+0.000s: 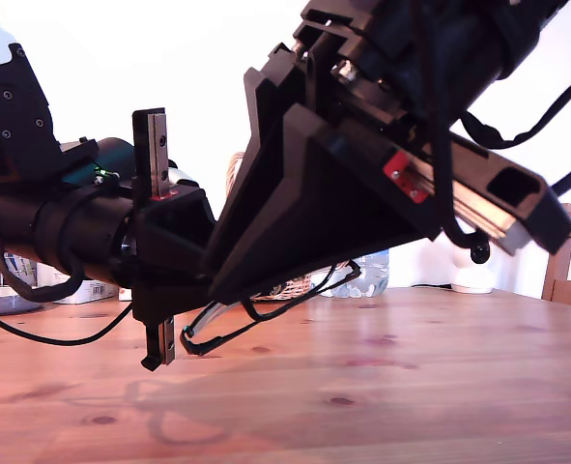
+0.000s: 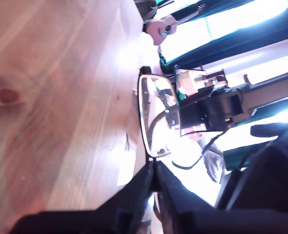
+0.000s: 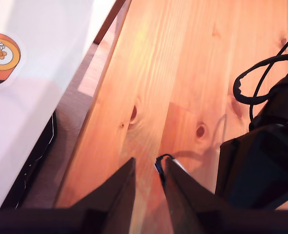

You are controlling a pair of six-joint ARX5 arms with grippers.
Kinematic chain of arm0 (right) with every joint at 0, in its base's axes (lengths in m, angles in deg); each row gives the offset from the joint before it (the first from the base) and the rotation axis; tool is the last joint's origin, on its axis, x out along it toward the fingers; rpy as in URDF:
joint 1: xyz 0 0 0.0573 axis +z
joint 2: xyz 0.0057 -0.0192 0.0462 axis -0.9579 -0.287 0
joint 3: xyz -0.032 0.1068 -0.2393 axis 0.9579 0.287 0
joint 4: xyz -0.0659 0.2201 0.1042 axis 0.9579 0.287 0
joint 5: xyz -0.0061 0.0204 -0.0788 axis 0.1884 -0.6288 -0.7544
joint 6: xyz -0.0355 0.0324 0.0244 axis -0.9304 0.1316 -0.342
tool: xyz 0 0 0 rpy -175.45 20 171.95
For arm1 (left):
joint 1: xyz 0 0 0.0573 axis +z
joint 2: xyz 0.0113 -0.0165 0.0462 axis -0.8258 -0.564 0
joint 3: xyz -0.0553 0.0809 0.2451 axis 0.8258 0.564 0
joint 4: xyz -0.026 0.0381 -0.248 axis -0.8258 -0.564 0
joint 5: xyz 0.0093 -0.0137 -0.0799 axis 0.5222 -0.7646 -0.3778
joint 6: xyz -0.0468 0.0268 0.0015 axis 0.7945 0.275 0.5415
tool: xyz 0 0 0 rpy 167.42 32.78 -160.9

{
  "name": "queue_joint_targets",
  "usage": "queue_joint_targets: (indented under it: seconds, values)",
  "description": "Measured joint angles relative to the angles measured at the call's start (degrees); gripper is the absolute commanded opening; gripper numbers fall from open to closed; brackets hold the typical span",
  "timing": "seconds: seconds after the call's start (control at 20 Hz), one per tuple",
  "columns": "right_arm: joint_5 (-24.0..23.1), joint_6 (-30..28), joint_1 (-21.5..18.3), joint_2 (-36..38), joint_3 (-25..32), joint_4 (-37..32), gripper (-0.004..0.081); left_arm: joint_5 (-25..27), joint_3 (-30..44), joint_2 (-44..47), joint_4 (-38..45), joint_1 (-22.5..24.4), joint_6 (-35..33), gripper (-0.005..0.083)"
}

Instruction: Pick up the glasses and open them, then place them back on the table

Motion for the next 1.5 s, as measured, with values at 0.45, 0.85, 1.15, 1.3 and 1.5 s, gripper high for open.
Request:
queue_joint_targets:
  seconds: [0.45, 0.85, 1.15, 1.3, 1.5]
  values:
    - [0.00, -0.22, 0.00, 0.00, 0.00, 0.22, 0.0085, -2.10, -0.04, 0.00, -0.37, -0.02, -0.35, -0.0021]
    - [0.04, -1.51, 0.00, 0.00, 0.00, 0.35, -0.0006, -4.22, -0.04, 0.00, -0.83, -0.02, -0.33, -0.0021]
    - [0.09, -1.55, 0.00, 0.00, -0.04, 2.19, -0.0008, -6.10, -0.04, 0.00, -1.11, -0.02, -0.13, -0.0021]
    - [0.07, -1.70, 0.00, 0.00, -0.04, 3.63, -0.0008, -6.54, -0.04, 0.00, -1.11, 0.00, 0.79, -0.0021]
    - [-0.46, -1.73, 0.00, 0.00, -0.15, 5.64, -0.0008, -7.41, -0.04, 0.00, -1.11, -0.02, 1.31, -0.0021]
